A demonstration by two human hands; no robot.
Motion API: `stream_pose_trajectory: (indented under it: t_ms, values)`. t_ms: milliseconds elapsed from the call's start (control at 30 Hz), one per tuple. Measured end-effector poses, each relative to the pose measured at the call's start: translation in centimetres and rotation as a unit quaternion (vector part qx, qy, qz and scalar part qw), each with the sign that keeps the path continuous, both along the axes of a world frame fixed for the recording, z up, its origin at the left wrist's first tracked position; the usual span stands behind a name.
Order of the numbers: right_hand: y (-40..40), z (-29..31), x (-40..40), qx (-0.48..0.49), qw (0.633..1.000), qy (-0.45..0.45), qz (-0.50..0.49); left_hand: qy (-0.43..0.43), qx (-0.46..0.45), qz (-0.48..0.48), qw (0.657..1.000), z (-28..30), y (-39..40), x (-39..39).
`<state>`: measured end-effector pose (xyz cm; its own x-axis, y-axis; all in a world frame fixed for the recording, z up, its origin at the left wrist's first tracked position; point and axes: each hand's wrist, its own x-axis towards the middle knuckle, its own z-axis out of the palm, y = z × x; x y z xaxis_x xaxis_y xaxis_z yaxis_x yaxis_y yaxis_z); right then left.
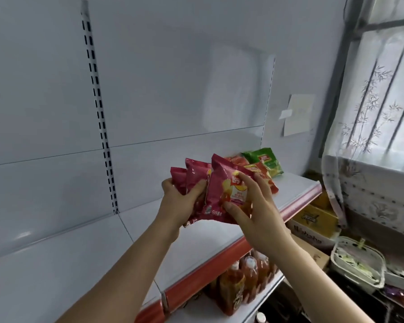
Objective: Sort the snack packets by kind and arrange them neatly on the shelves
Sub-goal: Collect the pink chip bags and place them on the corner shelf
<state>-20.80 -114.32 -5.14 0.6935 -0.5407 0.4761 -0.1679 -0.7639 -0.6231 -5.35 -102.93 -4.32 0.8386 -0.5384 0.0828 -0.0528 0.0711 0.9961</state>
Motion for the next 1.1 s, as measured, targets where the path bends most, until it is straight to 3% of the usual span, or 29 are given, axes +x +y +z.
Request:
stream_pose_trajectory:
  t_ms: [400,500,600,667,800,1100]
  values:
    - [-14.7,-2.6,6.6,-0.081,0.987,0.098,0.095,0.082,0.011,0.085,0.993,-2.5,-10.8,5.3]
    - [-16.2,-3.4,8.4,-0.113,0.979,0.123,0.114,0.01,0.071,0.094,0.993,-2.9,-11.4,5.9]
    - [-16.5,-3.8,9.7,-0.161,0.968,0.133,0.137,-0.096,0.199,0.128,0.967,-3.3,-11.8,7.3]
    - [-16.4,-3.9,10.4,-0.174,0.964,0.147,0.139,-0.115,0.249,0.163,0.948,-3.7,-12.1,8.0]
    - [-16.4,-3.7,11.3,-0.176,0.961,0.172,0.128,-0.119,0.292,0.173,0.933,-3.7,-12.4,9.0]
    - [-15.7,-4.0,11.2,-0.225,0.959,0.171,0.037,-0.119,0.286,0.106,0.945,-3.5,-12.1,9.1]
